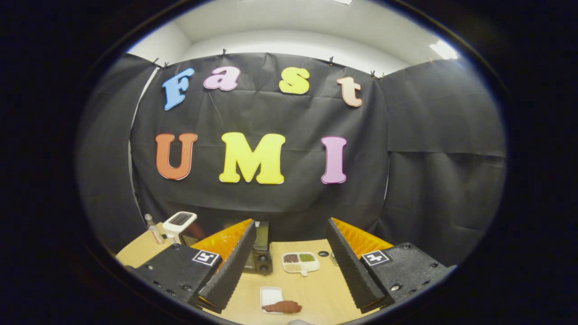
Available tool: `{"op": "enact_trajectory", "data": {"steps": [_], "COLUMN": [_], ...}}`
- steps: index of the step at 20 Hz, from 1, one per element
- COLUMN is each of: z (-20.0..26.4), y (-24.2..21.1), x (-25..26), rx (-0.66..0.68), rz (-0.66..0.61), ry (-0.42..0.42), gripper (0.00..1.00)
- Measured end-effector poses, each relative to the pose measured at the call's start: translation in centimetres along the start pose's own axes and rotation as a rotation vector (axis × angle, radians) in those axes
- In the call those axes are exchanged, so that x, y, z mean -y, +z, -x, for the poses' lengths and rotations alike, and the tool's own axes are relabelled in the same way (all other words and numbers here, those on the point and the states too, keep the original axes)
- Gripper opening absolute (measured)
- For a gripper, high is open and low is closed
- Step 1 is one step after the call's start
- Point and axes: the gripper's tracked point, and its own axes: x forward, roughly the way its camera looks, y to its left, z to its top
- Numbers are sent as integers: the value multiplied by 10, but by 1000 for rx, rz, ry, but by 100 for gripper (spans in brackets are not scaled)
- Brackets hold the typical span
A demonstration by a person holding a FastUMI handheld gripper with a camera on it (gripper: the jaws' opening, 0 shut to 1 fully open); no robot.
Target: Open the toaster oven, put the food inside, and close the toaster oven door.
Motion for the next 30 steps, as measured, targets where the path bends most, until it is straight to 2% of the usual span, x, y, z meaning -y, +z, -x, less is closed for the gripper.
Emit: {"op": "enact_trajectory", "data": {"steps": [7,13,17,21,30], "z": [-67,-140,-189,-220,-216], "y": [-45,-113,-170,-206,-210], "x": [-107,-190,-215,-230,-233], "rx": [-24,-110,-204,-253,-266], "rz": [9,-7,-12,16,7], "ry": [102,168,147,132,127], "gripper": [100,100,100,100,100]}}
